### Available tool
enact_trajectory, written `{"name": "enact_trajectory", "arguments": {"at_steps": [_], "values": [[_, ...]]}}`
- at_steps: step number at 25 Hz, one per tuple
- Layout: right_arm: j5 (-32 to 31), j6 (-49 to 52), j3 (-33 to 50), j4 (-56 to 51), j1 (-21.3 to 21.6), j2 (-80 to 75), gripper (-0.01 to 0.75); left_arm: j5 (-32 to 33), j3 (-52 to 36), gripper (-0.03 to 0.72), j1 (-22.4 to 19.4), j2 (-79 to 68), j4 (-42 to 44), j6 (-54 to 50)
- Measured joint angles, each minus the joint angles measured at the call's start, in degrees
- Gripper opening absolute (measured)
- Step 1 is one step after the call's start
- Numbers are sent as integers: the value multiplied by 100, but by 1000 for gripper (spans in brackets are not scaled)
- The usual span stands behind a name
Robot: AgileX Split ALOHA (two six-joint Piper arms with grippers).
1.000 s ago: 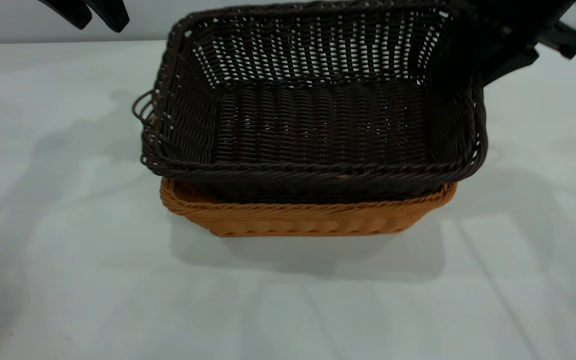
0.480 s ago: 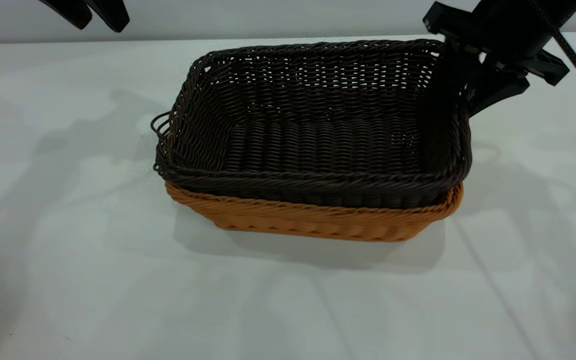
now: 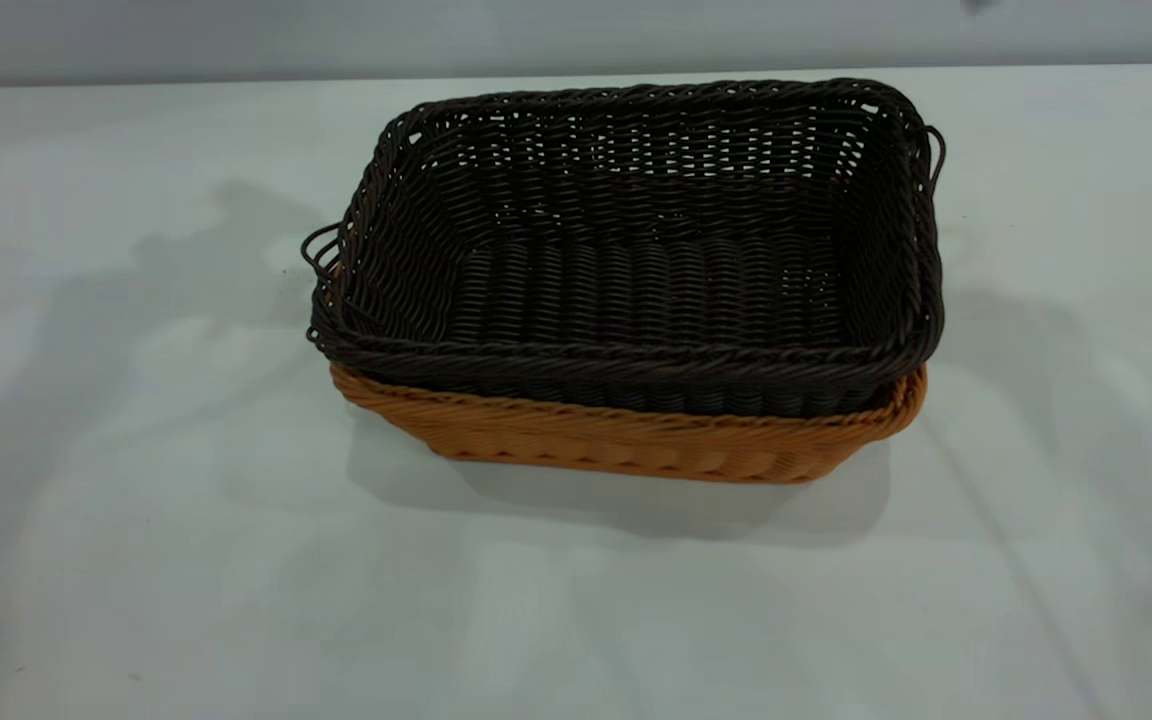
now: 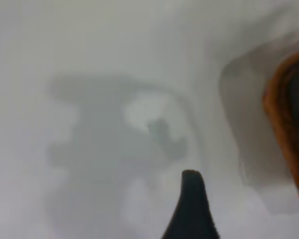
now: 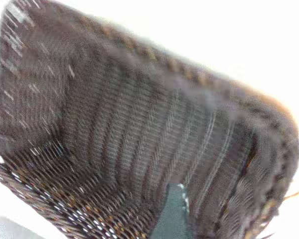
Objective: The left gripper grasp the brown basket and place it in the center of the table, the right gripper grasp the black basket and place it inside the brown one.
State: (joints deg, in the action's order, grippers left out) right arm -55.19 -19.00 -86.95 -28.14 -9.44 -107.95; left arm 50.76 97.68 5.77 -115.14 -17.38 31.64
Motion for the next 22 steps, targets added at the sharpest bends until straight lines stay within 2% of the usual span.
{"name": "enact_trajectory", "arguments": {"at_steps": [7,14,16,19,22], "values": [[-679,39,-182,32,0,2091,559,295,0,509,0,1618,239,-471],[-1548,-78,-116,-201,0,3936,555,1408,-237,509,0,3054,242,-1076],[-1629,-176,113,-413,0,4421,554,1569,-476,509,0,3367,242,-1220],[-1644,-302,787,-666,0,5147,554,1459,-961,509,0,3818,222,-1619],[-1521,-467,1814,-820,0,5847,554,1383,-1620,509,0,4183,194,-1852]]}}
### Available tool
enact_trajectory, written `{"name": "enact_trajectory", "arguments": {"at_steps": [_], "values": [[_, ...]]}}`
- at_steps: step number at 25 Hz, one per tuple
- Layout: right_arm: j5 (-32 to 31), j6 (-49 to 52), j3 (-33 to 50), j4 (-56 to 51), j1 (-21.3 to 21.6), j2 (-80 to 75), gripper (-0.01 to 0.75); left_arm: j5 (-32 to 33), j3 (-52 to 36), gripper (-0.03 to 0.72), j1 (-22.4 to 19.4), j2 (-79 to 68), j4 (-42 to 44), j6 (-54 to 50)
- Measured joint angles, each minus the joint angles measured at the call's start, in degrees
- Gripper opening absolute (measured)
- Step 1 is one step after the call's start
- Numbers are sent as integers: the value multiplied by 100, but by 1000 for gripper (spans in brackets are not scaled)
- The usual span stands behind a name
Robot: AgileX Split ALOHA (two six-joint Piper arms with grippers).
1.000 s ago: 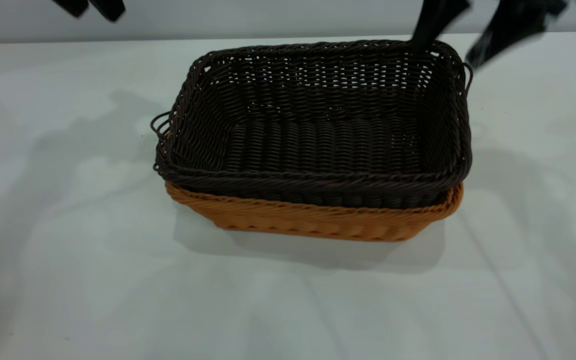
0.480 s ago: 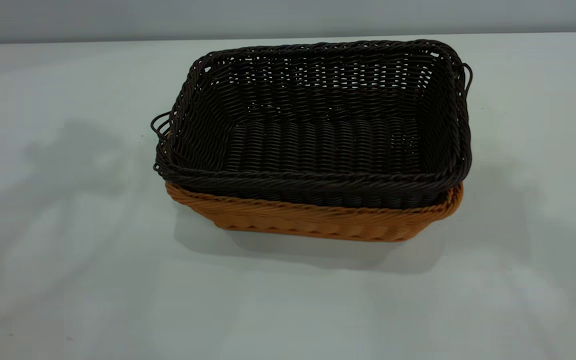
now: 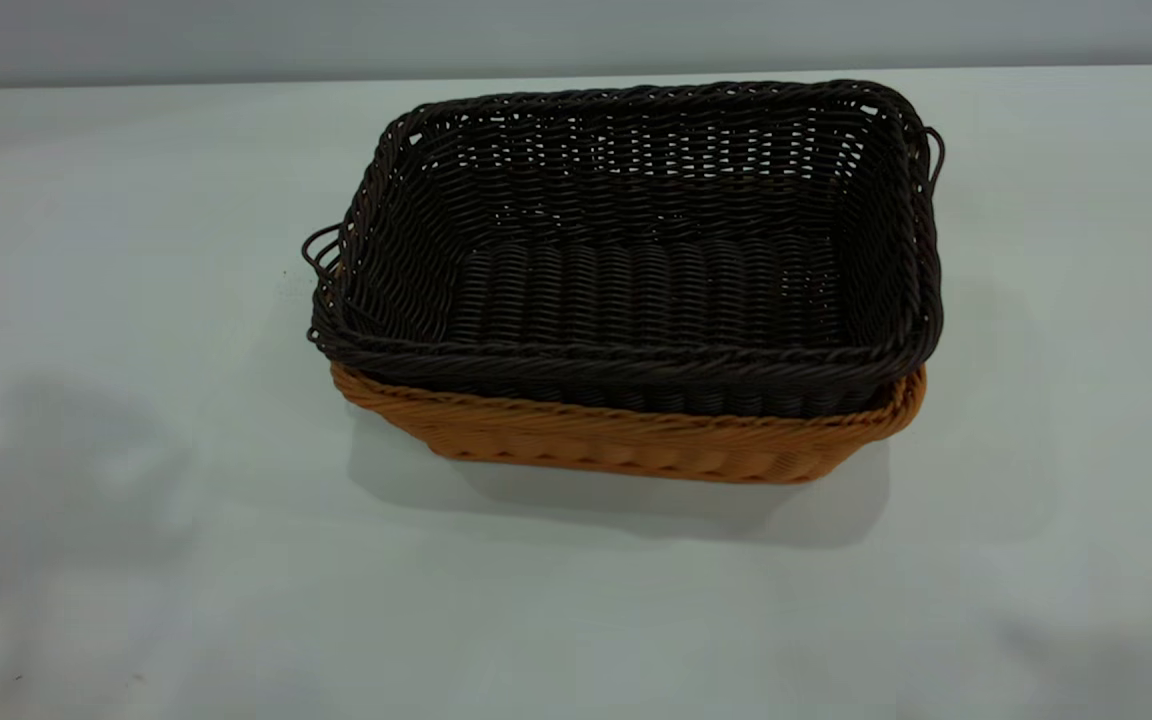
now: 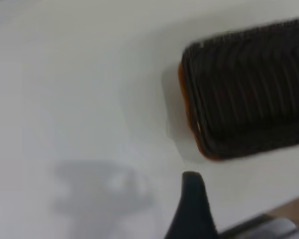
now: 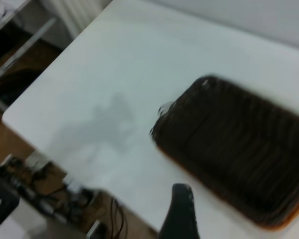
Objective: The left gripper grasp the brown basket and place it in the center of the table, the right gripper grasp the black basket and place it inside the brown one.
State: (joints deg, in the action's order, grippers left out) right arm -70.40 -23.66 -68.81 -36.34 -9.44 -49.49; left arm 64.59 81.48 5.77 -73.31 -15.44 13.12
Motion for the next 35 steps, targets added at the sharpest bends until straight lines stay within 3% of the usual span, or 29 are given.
{"name": "enact_trajectory", "arguments": {"at_steps": [6,11,22,35], "values": [[328,-248,1893,51,0,1441,554,196,-1594,509,0,959,43,-386],[378,-219,2781,624,0,2584,554,196,-2663,509,0,2323,43,-503],[589,558,3535,1936,0,3932,554,196,-3831,509,0,4945,624,-558],[636,493,4051,2020,0,4702,554,196,-4636,509,0,6476,1589,-1100]]}}
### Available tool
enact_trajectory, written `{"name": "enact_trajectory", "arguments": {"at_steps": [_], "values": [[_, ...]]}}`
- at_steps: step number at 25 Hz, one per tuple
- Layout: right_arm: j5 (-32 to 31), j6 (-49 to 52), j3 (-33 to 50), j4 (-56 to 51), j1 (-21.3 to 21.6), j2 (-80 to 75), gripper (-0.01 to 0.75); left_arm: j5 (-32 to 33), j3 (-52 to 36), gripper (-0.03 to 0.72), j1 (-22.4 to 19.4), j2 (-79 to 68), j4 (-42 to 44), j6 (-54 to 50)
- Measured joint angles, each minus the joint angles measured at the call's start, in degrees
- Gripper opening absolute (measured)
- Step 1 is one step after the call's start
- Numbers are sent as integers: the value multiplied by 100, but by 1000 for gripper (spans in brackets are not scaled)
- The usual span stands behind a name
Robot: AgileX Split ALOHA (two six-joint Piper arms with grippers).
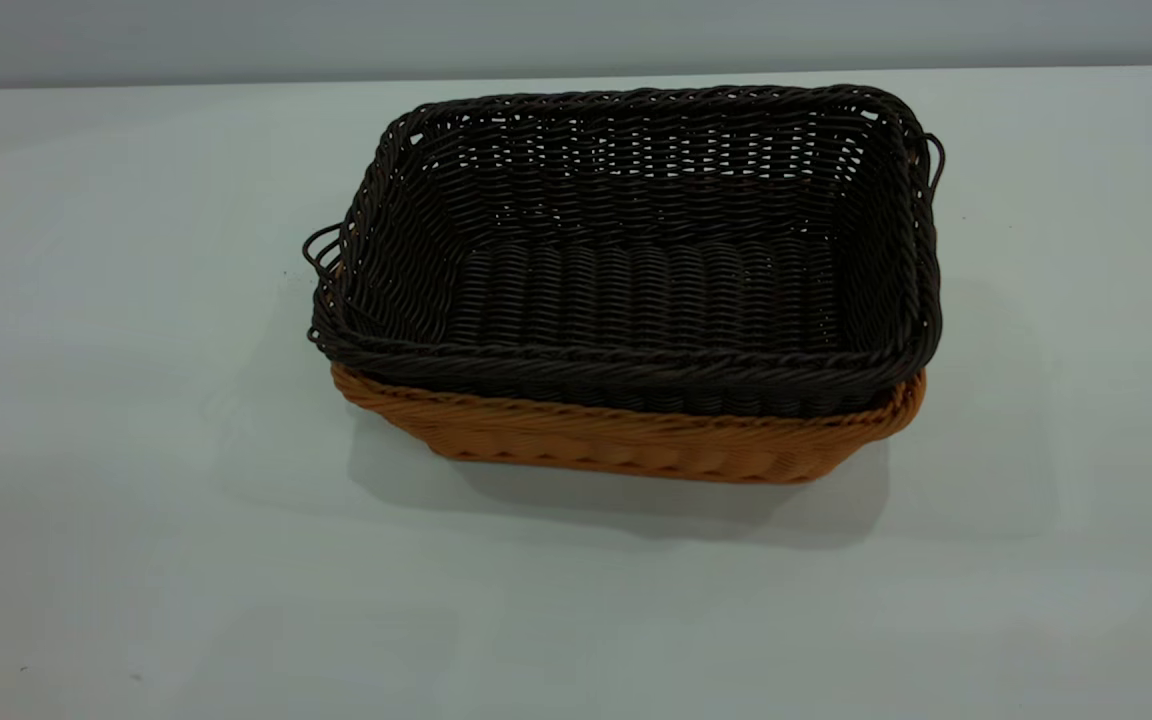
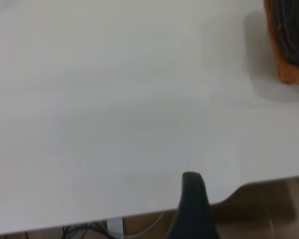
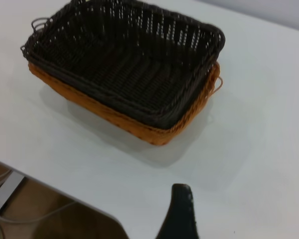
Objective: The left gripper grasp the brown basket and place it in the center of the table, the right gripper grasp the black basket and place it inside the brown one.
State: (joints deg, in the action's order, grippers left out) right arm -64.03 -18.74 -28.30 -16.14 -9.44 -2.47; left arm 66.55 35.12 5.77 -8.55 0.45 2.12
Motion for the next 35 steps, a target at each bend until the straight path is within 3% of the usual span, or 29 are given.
{"name": "enact_trajectory", "arguments": {"at_steps": [13,35], "values": [[-270,-350,0,-6,0,339,554,-253,-711,509,0,210,17,-212],[-306,-394,0,-37,0,339,552,-313,-721,509,0,210,37,-242]]}}
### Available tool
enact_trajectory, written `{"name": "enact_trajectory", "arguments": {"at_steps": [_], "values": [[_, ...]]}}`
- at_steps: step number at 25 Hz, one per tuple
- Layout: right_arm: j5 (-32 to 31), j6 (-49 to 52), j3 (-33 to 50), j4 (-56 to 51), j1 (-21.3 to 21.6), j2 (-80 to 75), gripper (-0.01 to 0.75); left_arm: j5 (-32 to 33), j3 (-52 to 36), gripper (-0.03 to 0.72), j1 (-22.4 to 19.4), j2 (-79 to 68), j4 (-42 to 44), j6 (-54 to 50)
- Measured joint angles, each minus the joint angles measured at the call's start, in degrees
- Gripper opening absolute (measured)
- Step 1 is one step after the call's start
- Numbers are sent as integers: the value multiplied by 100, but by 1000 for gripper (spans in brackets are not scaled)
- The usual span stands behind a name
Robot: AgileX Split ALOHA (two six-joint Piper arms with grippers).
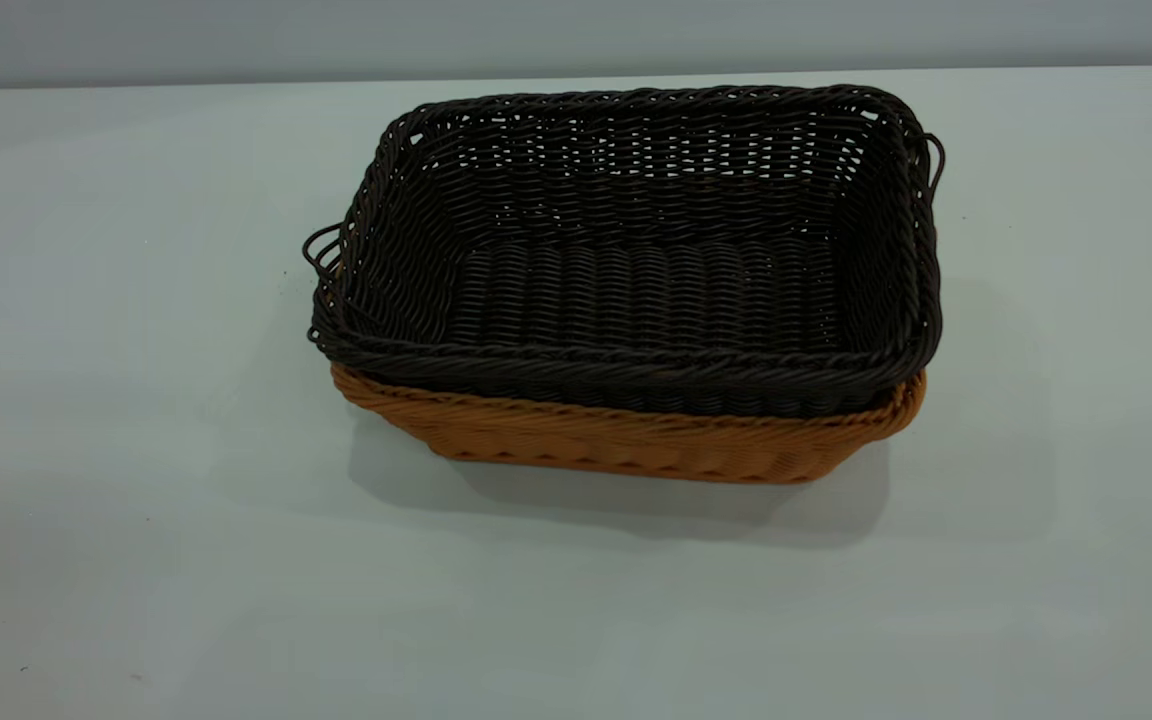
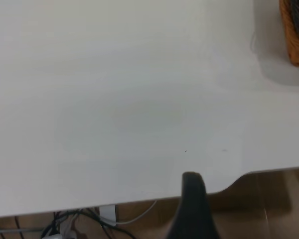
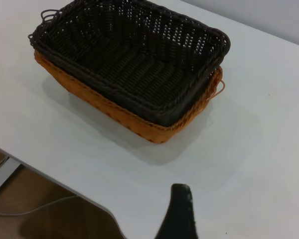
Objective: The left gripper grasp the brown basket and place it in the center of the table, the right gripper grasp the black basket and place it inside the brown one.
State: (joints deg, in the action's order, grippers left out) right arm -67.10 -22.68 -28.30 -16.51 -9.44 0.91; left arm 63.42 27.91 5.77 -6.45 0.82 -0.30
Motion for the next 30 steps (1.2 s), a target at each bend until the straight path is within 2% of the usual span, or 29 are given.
{"name": "enact_trajectory", "arguments": {"at_steps": [12,25,30], "values": [[0,0,0,-5,0,0,552,0,0,509,0,719,114,61],[-5,0,0,-5,6,0,552,0,0,509,0,753,114,61],[-5,0,0,-5,269,0,552,0,0,509,0,753,114,66]]}}
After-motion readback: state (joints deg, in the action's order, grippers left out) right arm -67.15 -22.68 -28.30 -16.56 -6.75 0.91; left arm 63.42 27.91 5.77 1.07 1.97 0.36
